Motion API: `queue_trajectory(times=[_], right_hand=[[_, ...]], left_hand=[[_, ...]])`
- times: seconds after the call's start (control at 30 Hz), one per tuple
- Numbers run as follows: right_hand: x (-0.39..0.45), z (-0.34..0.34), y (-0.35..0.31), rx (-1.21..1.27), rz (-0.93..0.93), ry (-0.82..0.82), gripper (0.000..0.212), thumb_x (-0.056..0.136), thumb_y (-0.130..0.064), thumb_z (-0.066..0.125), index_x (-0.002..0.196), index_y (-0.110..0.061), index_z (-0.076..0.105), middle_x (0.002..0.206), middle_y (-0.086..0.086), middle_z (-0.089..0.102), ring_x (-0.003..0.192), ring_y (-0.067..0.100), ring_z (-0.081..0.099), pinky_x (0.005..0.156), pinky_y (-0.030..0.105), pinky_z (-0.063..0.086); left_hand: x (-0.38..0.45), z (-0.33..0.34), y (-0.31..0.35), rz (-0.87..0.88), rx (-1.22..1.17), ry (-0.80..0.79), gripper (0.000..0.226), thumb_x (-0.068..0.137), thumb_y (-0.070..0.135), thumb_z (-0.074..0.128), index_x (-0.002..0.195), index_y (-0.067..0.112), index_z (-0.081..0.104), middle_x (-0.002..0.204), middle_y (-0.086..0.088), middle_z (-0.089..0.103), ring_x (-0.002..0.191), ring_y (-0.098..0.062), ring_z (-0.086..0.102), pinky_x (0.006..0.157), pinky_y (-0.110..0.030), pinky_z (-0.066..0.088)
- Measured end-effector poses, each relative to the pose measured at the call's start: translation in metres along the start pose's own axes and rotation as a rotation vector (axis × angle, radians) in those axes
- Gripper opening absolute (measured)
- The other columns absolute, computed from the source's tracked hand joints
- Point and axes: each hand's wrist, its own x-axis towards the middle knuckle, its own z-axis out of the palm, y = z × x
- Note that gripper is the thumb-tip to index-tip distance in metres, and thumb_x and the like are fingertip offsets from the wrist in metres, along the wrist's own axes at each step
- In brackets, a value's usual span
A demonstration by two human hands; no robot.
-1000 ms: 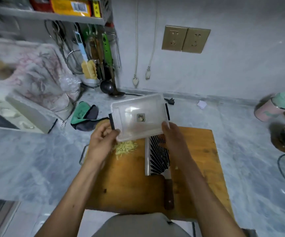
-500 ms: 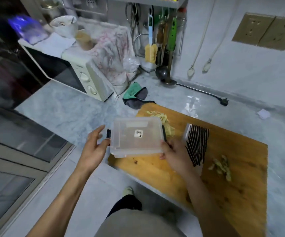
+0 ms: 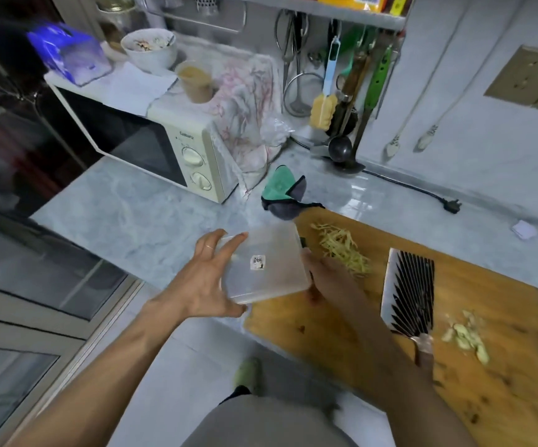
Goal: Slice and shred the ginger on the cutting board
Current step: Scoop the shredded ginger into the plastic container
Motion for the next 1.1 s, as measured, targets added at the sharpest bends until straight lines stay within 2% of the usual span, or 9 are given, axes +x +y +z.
queue_trajectory(times=[0.2,0.3,0.4,0.5,0.63,0.7,0.87,1.0,1.1], right_hand=[[0.04,0.041,-0.028,0.014,-0.009,0.001,0.062,0.104,-0.054,0.039,0.1,0.003,0.063,0.079,0.018,0.066,0.064,0.022,0.063,0.064,0.034,0.052],[0.054,0.056,-0.032,0.075,0.035,0.035,0.056,0.106,-0.05,0.039,0.08,-0.004,0.058,0.065,0.011,0.058,0.06,0.02,0.054,0.063,0.031,0.044],[0.057,0.064,-0.031,0.021,0.018,0.054,0.046,0.108,-0.042,0.037,0.072,-0.018,0.052,0.065,-0.002,0.054,0.061,0.012,0.051,0.061,0.03,0.038],[0.056,0.069,-0.02,0.085,0.026,0.158,0.047,0.11,-0.035,0.038,0.069,-0.017,0.052,0.061,-0.002,0.055,0.057,0.011,0.052,0.056,0.025,0.04],[0.054,0.076,-0.015,0.262,0.054,0.343,0.049,0.11,-0.033,0.036,0.073,-0.008,0.054,0.059,0.004,0.057,0.048,0.012,0.052,0.047,0.023,0.042],[0.055,0.086,-0.017,0.377,0.084,0.38,0.048,0.111,-0.031,0.037,0.071,-0.01,0.053,0.058,0.003,0.057,0.047,0.009,0.052,0.048,0.023,0.044],[0.062,0.122,-0.032,0.913,0.282,0.312,0.023,0.106,-0.012,0.05,0.09,-0.005,0.065,0.082,0.013,0.071,0.07,0.022,0.068,0.064,0.032,0.058],[0.065,0.154,-0.04,1.011,0.429,0.127,0.015,0.101,-0.006,0.056,0.091,0.002,0.065,0.082,0.015,0.07,0.07,0.023,0.069,0.058,0.029,0.059],[0.063,0.164,-0.037,0.808,0.52,-0.065,0.022,0.101,-0.018,0.061,0.087,-0.002,0.067,0.074,0.011,0.071,0.063,0.021,0.069,0.06,0.032,0.058]], left_hand=[[0.006,-0.004,-0.058,0.018,-0.317,0.018,0.119,0.045,0.048,0.091,0.142,0.056,0.022,0.14,0.026,0.019,0.142,0.0,0.007,0.113,-0.022,0.022],[0.014,-0.011,-0.081,-0.072,-0.619,-0.063,0.105,0.047,0.048,0.088,0.138,0.055,0.037,0.145,0.021,0.031,0.137,-0.004,0.029,0.106,-0.017,0.031],[0.023,-0.02,-0.094,-0.15,-1.081,-0.057,0.083,0.059,0.043,0.076,0.137,0.037,0.051,0.134,0.003,0.057,0.113,-0.015,0.056,0.09,-0.024,0.044],[0.03,-0.02,-0.106,-0.343,-1.614,-0.006,0.087,0.06,0.047,0.08,0.139,0.023,0.055,0.12,-0.011,0.06,0.095,-0.023,0.06,0.082,-0.033,0.05],[0.026,-0.006,-0.128,-0.573,-1.909,-0.03,0.054,0.091,0.051,0.053,0.134,0.018,0.057,0.131,-0.018,0.061,0.119,-0.038,0.059,0.104,-0.051,0.046],[0.027,0.003,-0.132,-0.732,-1.83,0.046,0.036,0.1,0.038,0.044,0.123,0.016,0.062,0.128,-0.02,0.063,0.115,-0.038,0.062,0.105,-0.05,0.045],[0.028,0.013,-0.15,-0.943,-1.107,0.26,0.023,0.099,0.015,0.047,0.11,0.003,0.063,0.101,-0.021,0.071,0.075,-0.033,0.068,0.062,-0.039,0.058],[0.02,0.01,-0.155,-0.731,-0.438,0.211,0.026,0.093,0.021,0.059,0.116,0.007,0.057,0.105,-0.012,0.063,0.096,-0.034,0.06,0.074,-0.033,0.041],[0.019,0.008,-0.157,-0.661,-0.267,0.199,0.044,0.086,0.03,0.067,0.123,0.009,0.056,0.115,-0.022,0.057,0.113,-0.041,0.052,0.081,-0.037,0.044]])
